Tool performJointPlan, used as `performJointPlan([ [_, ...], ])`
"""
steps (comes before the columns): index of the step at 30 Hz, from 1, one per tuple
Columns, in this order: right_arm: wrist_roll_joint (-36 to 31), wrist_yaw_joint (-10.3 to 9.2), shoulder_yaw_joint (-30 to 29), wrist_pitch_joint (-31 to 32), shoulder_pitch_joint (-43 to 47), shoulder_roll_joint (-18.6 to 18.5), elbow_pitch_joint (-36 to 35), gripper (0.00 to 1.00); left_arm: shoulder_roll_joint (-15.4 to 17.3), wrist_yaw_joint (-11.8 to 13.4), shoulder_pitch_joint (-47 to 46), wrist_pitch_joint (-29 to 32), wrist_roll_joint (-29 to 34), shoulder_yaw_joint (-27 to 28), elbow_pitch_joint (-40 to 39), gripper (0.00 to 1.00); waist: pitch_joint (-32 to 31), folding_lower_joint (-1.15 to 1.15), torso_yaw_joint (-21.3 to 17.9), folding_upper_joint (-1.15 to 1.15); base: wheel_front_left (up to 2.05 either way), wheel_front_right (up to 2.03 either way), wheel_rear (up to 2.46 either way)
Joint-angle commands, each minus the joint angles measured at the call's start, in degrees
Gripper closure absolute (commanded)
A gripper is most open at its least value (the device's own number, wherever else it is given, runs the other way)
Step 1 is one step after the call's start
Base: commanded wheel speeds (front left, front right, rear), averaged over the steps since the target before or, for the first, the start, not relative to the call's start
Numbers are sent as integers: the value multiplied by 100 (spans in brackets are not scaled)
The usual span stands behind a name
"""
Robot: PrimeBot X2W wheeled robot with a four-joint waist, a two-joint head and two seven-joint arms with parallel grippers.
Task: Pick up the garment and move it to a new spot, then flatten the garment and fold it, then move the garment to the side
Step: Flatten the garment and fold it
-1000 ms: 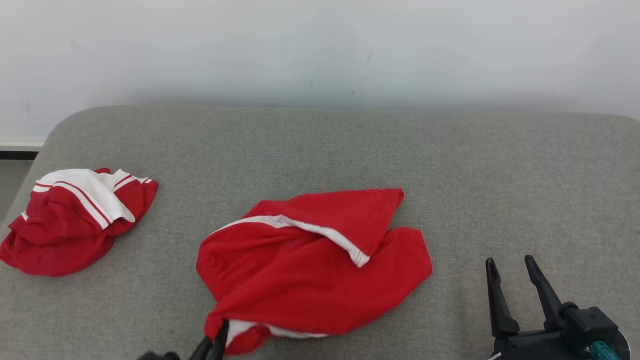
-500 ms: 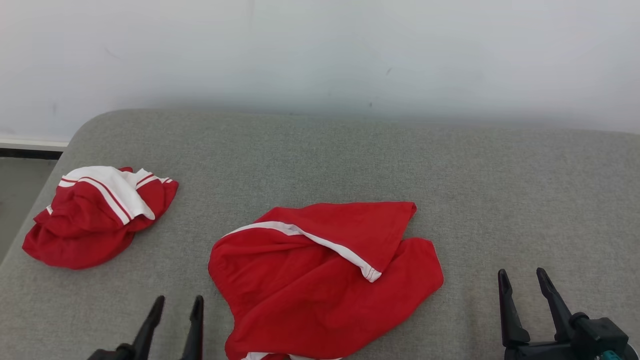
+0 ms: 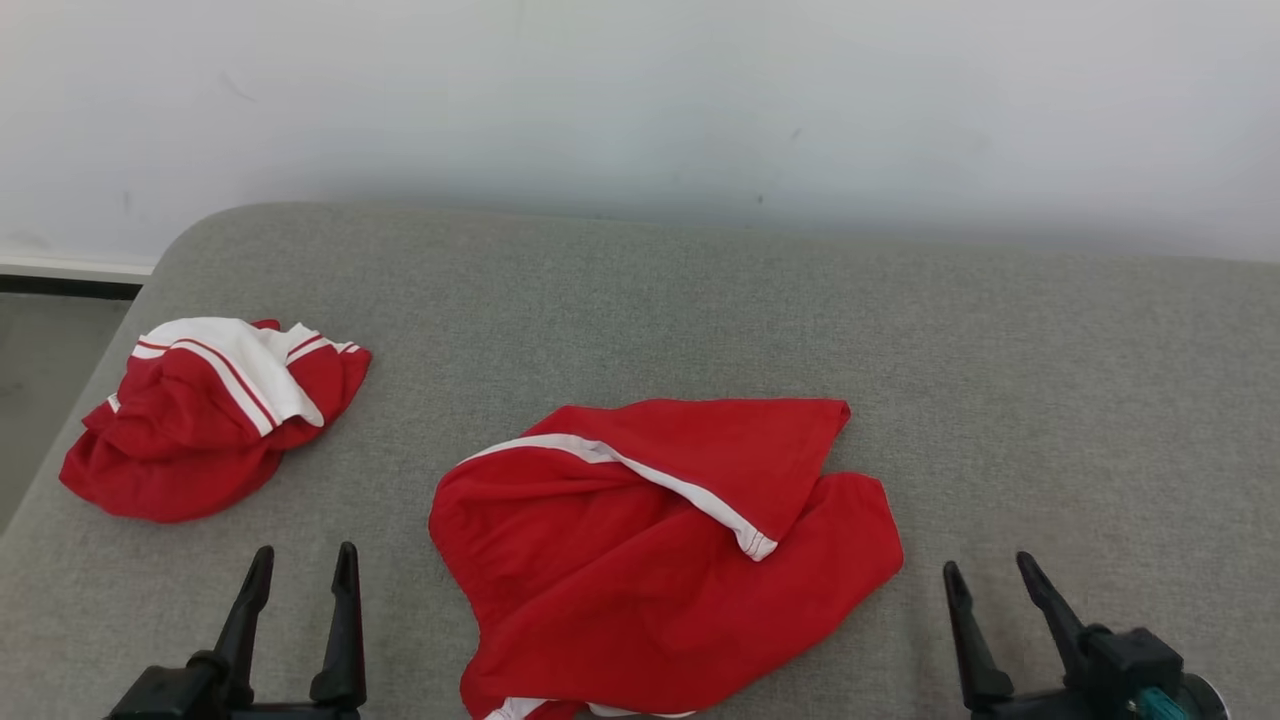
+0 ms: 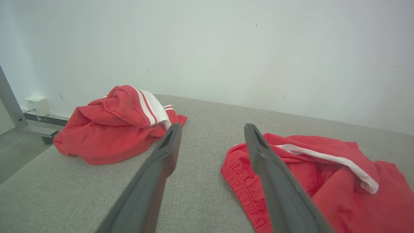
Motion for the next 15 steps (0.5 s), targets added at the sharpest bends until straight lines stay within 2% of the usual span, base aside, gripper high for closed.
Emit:
performJointPlan([
  [1, -26, -13, 83, -1, -146, -55, 93, 0, -23, 0, -69, -6, 13, -4, 16, 0, 54, 0, 50, 0, 0, 0, 0],
  [10, 27, -13, 656, -1, -1122, -306, 1554, 0, -79, -4, -240, -6, -102, -288, 93, 0, 298, 0, 426, 0, 0, 0, 0],
  [15, 233, -13, 814, -1, -1517, -311, 2330, 0, -98, -5, -311, -6, -147, -417, 121, 0, 435, 0, 619, 0, 0, 0, 0],
])
